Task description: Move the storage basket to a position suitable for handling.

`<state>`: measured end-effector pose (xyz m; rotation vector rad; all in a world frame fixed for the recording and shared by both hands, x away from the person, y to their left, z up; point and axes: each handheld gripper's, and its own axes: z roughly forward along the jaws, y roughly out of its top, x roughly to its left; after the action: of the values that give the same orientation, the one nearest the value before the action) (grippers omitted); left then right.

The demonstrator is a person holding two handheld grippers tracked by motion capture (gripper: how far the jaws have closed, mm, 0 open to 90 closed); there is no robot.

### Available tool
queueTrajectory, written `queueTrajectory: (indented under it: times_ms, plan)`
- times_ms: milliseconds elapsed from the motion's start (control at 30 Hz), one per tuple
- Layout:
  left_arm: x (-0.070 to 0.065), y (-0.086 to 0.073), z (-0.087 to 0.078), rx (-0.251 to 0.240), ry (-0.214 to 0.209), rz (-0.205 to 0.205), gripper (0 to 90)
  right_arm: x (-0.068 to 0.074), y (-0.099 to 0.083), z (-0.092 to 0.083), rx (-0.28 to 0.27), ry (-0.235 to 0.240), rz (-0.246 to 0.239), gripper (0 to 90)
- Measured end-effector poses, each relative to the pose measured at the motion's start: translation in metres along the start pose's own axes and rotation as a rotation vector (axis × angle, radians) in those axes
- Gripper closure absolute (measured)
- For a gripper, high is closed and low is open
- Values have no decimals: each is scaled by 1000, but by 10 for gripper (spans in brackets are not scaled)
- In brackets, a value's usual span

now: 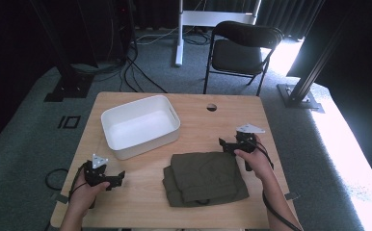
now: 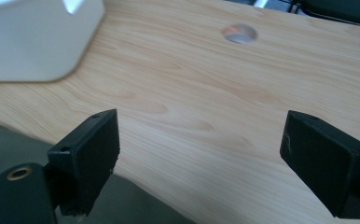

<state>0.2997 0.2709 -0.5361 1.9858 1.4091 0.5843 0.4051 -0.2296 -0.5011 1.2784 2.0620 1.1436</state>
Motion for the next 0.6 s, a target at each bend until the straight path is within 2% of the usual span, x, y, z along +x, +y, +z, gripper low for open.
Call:
queueTrajectory:
  times_ms: [167,267,433,600]
  plan:
    - [2,3,-1,-3,-1,-3,13,12,13,10,2,29,-28,116]
    - [3,9,-5,-16,1,-10,13,20,27,19,-1,48,-45,117]
    - [5,14,-10,-31,11,-11,13,28,41,28,-5,67,-53,117]
    - [13,19,-18,-30,19,-22,13,39,59,41,-15,86,-64,117]
